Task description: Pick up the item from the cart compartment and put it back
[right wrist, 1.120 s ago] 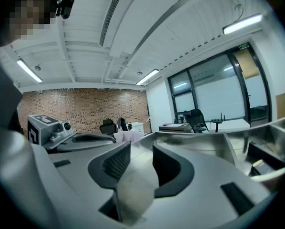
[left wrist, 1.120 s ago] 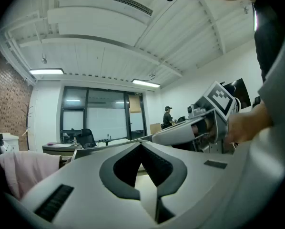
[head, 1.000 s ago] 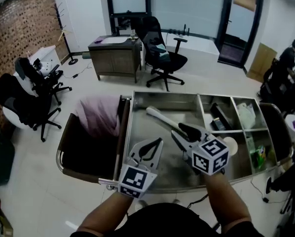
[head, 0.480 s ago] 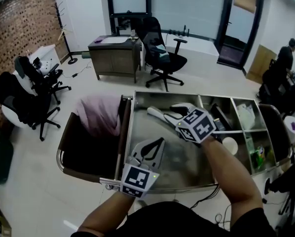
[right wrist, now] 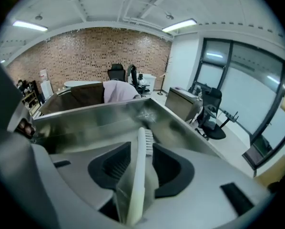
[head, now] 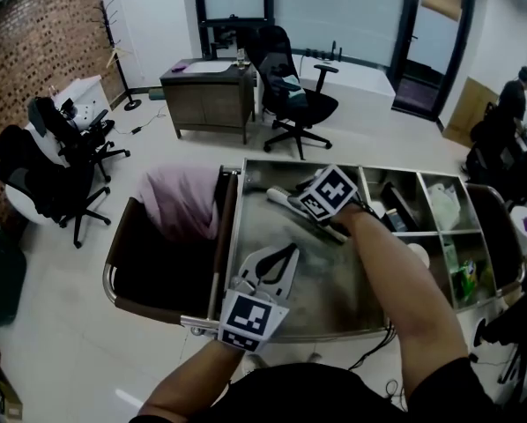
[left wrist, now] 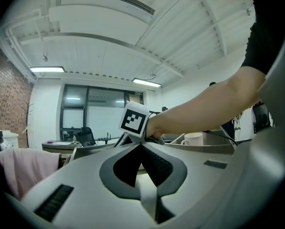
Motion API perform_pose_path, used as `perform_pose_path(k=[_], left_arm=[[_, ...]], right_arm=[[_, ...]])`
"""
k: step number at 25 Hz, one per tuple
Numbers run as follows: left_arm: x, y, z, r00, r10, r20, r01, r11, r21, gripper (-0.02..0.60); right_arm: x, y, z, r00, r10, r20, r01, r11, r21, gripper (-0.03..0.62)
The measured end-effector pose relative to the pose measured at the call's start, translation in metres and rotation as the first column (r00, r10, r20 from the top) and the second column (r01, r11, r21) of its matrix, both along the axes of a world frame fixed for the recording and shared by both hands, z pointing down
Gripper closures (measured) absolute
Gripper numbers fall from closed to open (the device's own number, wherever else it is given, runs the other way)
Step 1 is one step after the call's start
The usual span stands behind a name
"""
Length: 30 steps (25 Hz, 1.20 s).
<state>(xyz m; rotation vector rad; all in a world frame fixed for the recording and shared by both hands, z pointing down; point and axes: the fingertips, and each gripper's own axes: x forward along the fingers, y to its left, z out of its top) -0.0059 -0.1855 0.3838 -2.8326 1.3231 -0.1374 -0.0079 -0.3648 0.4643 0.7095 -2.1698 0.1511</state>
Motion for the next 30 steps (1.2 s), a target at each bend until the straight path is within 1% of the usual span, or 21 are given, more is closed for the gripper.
perform_pose_path(k=[2, 4, 6, 10, 17, 18, 20, 23, 27, 29, 30], left_arm=[[0.000, 0.000, 0.000, 1.000, 0.000, 0.000, 0.000, 1.000, 0.000, 0.581], [0.001, 0.000, 0.000, 1.000, 0.000, 0.001, 0.000, 1.000, 0.001, 0.581], [0.001, 0.000, -0.001, 1.000, 0.002, 0.001, -0.002, 1.000, 0.002, 0.581], [0.001, 0.001, -0.001, 1.000, 0.007, 0.002, -0.007, 1.000, 0.005, 0.581], [0.003, 0.001, 0.000, 1.000, 0.012, 0.002, -0.012, 1.000, 0.002, 0.581], [0.003, 0.001, 0.000, 1.000, 0.012, 0.000, -0.012, 1.000, 0.001, 0.581], [0.003, 0.001, 0.000, 1.000, 0.013, 0.000, -0.013, 1.000, -0.001, 0.581], [0.002, 0.001, 0.000, 1.000, 0.014, 0.001, -0.014, 1.000, 0.000, 0.581], [0.002, 0.001, 0.001, 1.000, 0.013, 0.000, -0.013, 1.000, 0.001, 0.581], [0.002, 0.001, 0.001, 1.000, 0.012, 0.000, -0.012, 1.000, 0.002, 0.581], [0.001, 0.001, 0.000, 1.000, 0.011, 0.000, -0.011, 1.000, 0.003, 0.581]], right_arm=[[0.000, -0.004, 0.012, 1.000, -0.005, -0.022, 0.004, 0.999, -0.045, 0.430], [0.003, -0.008, 0.023, 0.998, -0.016, -0.067, 0.012, 0.997, -0.073, 0.430], [0.005, -0.011, 0.033, 0.996, -0.017, -0.090, 0.008, 0.995, -0.097, 0.430], [0.002, -0.011, 0.044, 0.997, -0.013, -0.082, 0.001, 0.989, -0.150, 0.431], [0.000, -0.008, 0.068, 0.991, -0.023, -0.130, -0.003, 0.980, -0.198, 0.431], [0.000, -0.008, 0.070, 0.992, -0.019, -0.123, -0.008, 0.978, -0.209, 0.448], [-0.001, -0.008, 0.071, 0.995, 0.002, -0.102, -0.025, 0.973, -0.229, 0.454], [-0.001, -0.010, 0.070, 0.996, 0.028, -0.089, -0.049, 0.970, -0.239, 0.461], [-0.001, -0.011, 0.071, 0.994, 0.034, -0.101, -0.057, 0.971, -0.231, 0.461], [-0.001, -0.010, 0.071, 0.993, 0.041, -0.109, -0.065, 0.971, -0.228, 0.500], [-0.002, -0.010, 0.071, 0.993, 0.046, -0.112, -0.070, 0.972, -0.226, 0.508]])
